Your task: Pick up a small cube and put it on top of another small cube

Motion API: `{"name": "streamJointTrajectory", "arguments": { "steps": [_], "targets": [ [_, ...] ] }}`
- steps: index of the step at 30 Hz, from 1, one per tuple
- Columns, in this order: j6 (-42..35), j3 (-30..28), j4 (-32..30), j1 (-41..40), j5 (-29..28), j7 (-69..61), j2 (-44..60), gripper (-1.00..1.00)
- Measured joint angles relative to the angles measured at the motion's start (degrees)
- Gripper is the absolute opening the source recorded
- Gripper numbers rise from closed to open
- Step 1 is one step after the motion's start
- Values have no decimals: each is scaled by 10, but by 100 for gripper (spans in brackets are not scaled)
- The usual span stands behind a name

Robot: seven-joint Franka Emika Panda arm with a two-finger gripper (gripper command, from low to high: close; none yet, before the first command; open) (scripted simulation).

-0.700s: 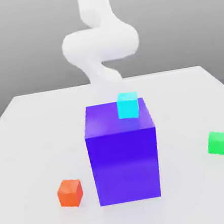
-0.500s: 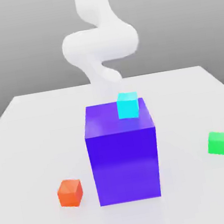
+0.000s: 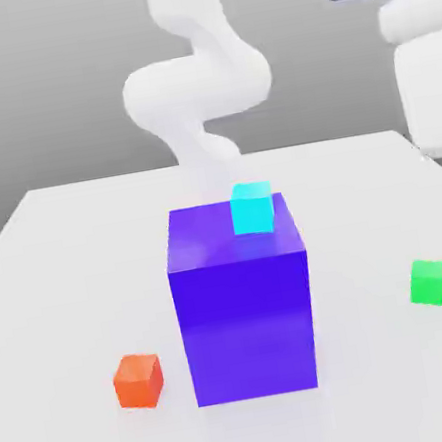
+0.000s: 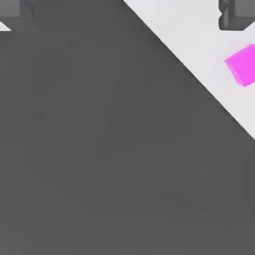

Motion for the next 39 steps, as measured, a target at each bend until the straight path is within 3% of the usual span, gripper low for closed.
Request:
{"name": "streamJointTrajectory", "arguments": {
  "steps": [11,15,16,22,27,34,39],
  "targets": [
    [43,39,42,61,-66,-90,233,0],
    [95,24,61,80,-89,-84,316,0],
    [104,21,64,82,-92,-82,328,-100],
    [108,19,66,84,-93,-82,334,-100],
    [53,37,44,72,-73,-95,258,-100],
    [65,60,-92,105,-84,-56,134,-100],
    [84,88,-196,122,-61,-49,44,-100]
  ]
}}
